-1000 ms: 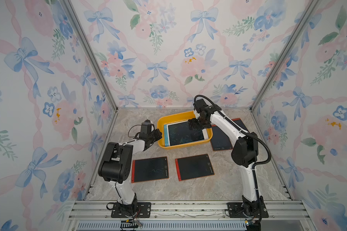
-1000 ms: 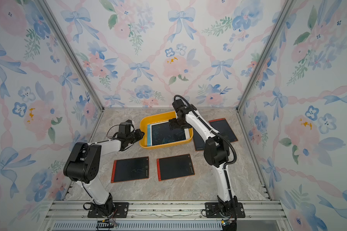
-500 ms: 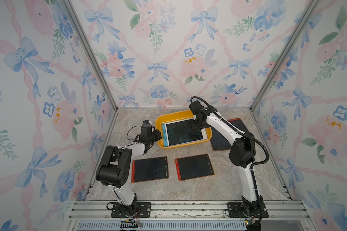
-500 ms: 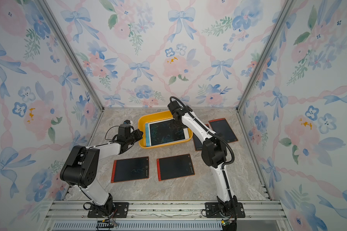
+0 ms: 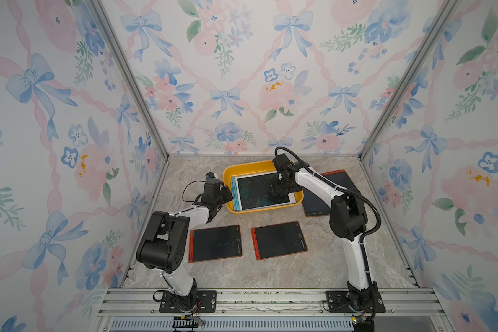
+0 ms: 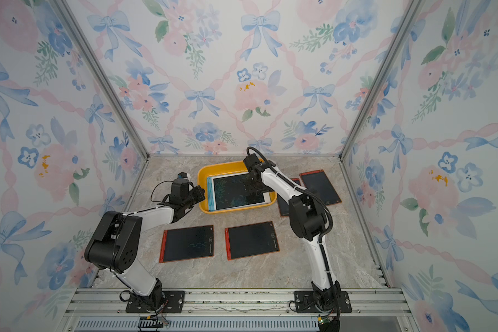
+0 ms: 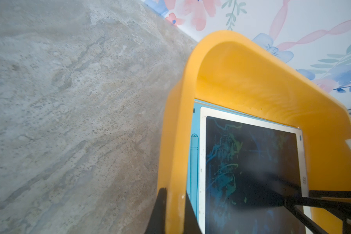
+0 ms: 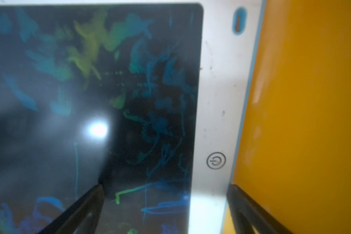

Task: Take out the writing tablet from the storage box
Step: Pick up the writing tablet from the storage box.

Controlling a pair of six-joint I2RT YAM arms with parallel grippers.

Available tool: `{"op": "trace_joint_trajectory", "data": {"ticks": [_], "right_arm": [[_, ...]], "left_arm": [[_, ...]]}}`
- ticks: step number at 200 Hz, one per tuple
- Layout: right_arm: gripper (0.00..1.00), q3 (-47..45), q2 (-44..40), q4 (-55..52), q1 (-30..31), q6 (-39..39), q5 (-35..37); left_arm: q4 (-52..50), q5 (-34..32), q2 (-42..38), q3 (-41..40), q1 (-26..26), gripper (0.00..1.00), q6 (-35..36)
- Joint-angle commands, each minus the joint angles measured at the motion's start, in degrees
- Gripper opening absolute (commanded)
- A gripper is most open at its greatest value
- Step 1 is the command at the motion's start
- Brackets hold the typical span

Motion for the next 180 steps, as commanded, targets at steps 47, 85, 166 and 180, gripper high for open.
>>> {"op": "trace_joint_trajectory", "data": {"ticks": [47,85,166,180], "right_arm": [[0.97,-5.59,0.66,5.32,-0.9,3.42,-12.12],[0.98,-6.57,0.18,7.57,-0.54,5.22,-18.36],[0.98,-7.2,-1.48,7.23,-2.87,6.32,-19.26],[0.98,-8.46,-1.92,8.42,-4.11,7.0,-21.77]], "left_arm": [[8.86,3.06,-2.7,1.53,-1.44,0.0,-3.19],[8.86,2.88,-2.52,1.56,-1.68,0.0,-3.07],[7.23,2.64,-1.37,2.56,-1.66,0.0,-2.57],[6.56,2.63,-1.07,2.91,-1.69,0.0,-2.37]]}}
